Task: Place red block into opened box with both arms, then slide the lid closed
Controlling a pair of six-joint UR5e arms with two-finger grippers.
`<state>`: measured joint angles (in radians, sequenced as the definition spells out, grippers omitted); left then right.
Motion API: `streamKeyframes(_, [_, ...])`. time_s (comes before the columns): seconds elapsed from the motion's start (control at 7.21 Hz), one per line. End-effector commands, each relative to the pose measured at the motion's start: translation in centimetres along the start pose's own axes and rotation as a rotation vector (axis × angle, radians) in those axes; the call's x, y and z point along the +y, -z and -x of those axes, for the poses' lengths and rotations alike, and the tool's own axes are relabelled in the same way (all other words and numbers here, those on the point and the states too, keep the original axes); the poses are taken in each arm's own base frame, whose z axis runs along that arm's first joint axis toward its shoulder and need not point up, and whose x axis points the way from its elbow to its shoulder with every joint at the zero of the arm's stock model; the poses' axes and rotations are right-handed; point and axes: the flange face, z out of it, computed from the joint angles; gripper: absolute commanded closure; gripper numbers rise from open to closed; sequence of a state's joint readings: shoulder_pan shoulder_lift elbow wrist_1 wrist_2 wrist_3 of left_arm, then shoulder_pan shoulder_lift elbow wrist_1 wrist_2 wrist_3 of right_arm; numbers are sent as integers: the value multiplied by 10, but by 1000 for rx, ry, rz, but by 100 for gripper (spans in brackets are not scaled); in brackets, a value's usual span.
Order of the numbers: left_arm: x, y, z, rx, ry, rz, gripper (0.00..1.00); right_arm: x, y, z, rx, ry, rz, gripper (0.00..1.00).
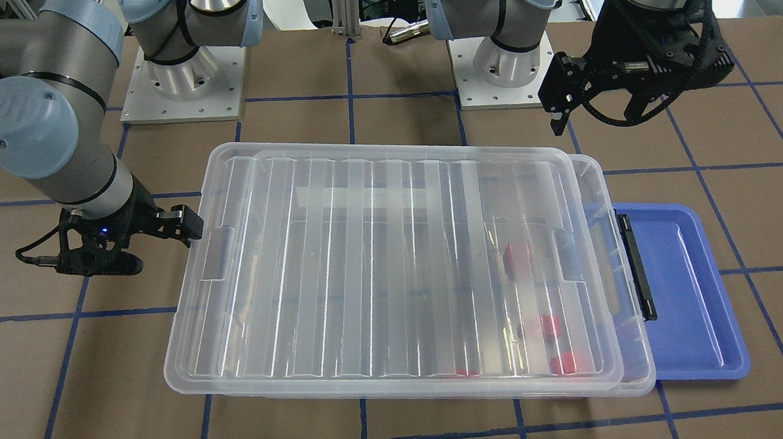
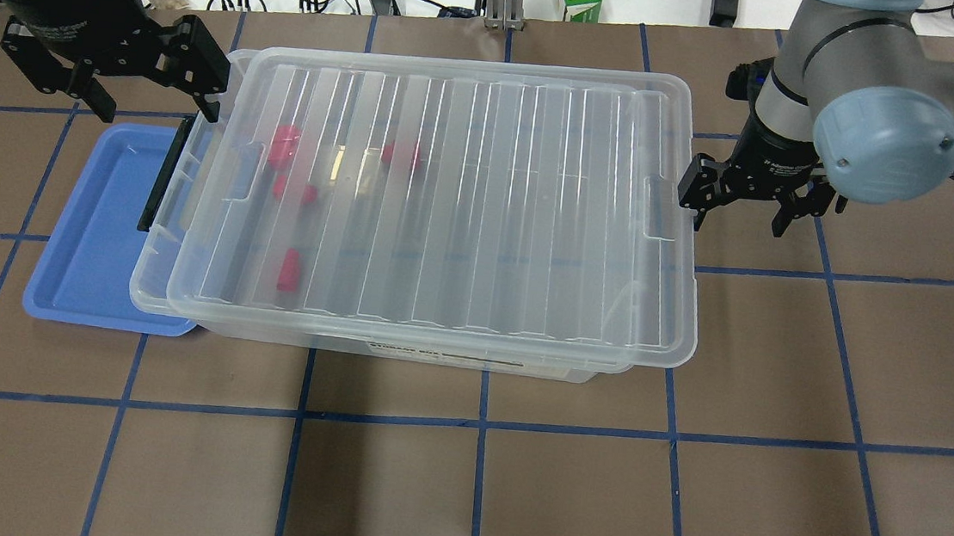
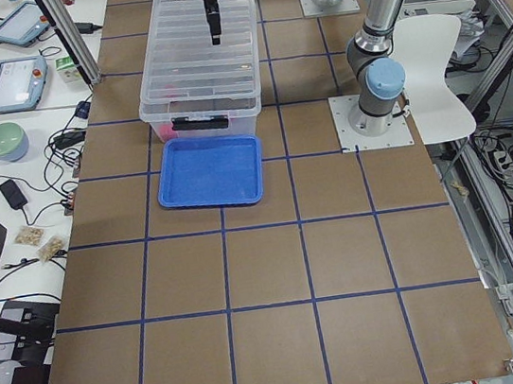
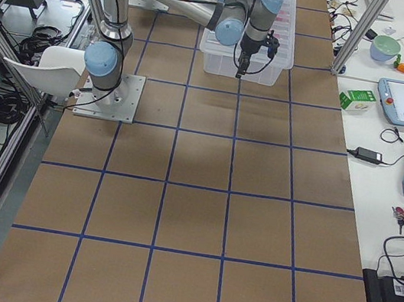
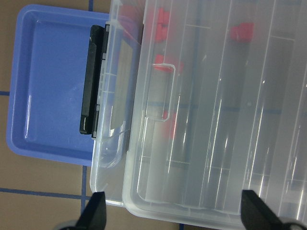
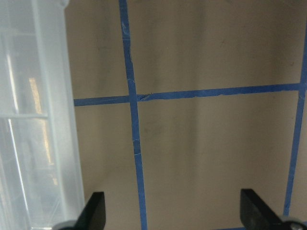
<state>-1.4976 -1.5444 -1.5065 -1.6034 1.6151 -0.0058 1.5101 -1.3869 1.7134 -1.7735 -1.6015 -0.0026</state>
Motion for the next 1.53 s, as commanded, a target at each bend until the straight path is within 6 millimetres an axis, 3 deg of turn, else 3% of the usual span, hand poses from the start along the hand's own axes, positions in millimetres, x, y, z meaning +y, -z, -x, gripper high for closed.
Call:
streamKeyframes(0.0, [2,0,-1,1,8,1,0,1,-1,2,-3,3,3,0])
streamKeyframes(0.69, [3,-2,-1,8,8,8,0,2,4,12,-19,16,-8,0])
streamKeyframes(0.97, [3,-2,-1,8,10,8,0,3,66,9,-12,14,-37,0])
streamKeyframes(1.11, [3,-2,-1,8,10,8,0,24,109,7,-12,6,-58,0])
streamKeyframes(1.39, [3,-3,-1,6,10,9,0,76,153,7,-22,-3,-89,0])
